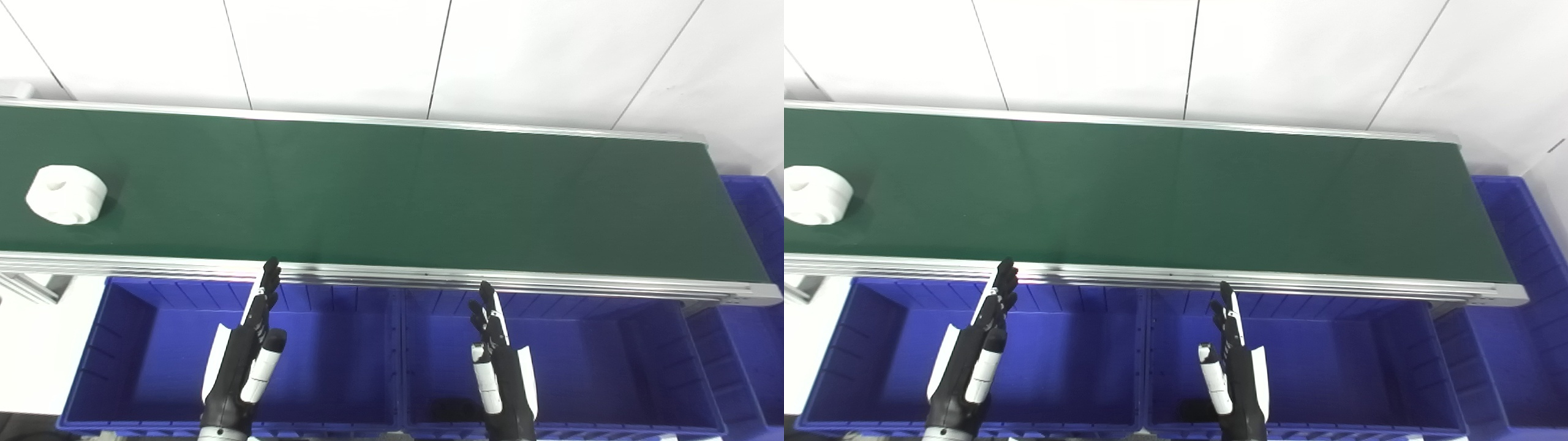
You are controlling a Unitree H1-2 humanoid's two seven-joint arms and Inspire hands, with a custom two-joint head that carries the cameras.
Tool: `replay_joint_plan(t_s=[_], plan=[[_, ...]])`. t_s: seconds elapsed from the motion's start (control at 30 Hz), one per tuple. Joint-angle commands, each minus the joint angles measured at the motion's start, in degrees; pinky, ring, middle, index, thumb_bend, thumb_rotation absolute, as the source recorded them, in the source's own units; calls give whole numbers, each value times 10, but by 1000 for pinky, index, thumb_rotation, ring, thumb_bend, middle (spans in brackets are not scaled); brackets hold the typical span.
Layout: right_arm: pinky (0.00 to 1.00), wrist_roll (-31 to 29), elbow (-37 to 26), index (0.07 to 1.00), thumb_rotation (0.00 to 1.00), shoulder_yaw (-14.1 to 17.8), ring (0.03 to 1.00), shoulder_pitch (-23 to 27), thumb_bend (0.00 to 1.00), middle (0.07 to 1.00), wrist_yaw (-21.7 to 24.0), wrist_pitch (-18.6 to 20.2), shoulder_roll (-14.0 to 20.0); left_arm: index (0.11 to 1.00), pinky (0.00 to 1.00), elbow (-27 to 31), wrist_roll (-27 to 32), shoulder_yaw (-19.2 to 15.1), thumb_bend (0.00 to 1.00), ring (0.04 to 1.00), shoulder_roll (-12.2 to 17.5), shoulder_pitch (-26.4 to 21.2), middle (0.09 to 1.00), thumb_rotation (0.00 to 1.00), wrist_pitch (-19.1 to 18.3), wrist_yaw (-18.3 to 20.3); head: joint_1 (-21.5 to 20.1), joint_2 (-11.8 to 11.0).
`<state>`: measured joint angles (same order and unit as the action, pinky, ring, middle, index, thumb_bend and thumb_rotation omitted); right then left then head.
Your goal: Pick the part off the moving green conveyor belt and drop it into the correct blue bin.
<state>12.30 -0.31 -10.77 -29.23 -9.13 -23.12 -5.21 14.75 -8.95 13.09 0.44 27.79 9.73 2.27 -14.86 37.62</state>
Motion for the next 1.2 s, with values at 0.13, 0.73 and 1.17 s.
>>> replay_joint_plan(t_s=[0.13, 0.73, 1.17], plan=[[961, -7, -9, 1000, 1000, 0, 961, 1, 803, 1000, 10, -7, 2, 1000, 1000, 8, -6, 2, 746, 1000, -10, -1, 1000, 1000, 14, -8, 4, -1], [950, -9, -4, 993, 1000, 0, 944, 1, 795, 998, 12, -21, 6, 1000, 1000, 3, -16, 2, 747, 1000, -11, -1, 1000, 1000, 17, -8, 11, -6], [954, -15, 2, 1000, 1000, 2, 956, 4, 766, 1000, 16, -28, 14, 1000, 1000, 1, -19, 4, 754, 1000, -16, 1, 1000, 1000, 8, -9, 31, -21]])
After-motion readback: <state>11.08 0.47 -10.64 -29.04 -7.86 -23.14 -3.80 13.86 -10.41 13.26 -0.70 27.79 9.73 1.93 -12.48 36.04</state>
